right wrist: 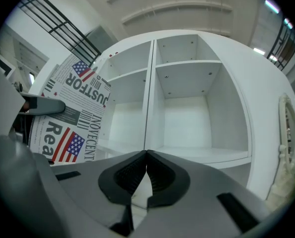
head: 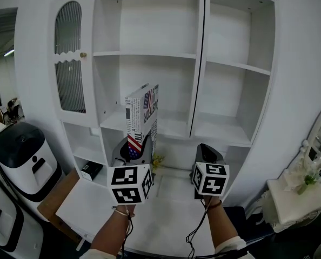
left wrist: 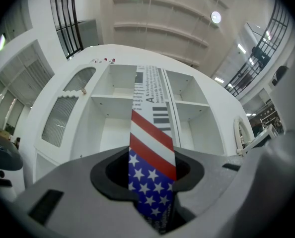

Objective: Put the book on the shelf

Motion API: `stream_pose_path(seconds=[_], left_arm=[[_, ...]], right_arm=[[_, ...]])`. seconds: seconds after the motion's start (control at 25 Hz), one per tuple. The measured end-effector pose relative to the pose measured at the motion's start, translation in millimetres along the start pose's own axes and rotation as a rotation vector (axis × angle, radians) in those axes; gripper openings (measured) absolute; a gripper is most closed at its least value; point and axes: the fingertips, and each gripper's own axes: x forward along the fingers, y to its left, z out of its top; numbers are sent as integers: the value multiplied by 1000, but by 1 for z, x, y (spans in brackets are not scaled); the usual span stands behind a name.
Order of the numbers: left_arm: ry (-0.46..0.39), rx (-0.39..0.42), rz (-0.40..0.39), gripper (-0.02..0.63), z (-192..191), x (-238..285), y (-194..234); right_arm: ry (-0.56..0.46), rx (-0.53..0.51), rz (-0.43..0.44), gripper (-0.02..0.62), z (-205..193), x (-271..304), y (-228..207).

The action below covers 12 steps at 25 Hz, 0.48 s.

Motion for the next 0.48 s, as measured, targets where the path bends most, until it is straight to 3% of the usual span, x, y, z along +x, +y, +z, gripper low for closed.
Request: stream_pose_path(seconds=[0.48], left_arm=[[-49, 24, -32, 158, 40, 12, -9]], right_arm=[[-34, 6, -6, 21, 28, 7, -9]])
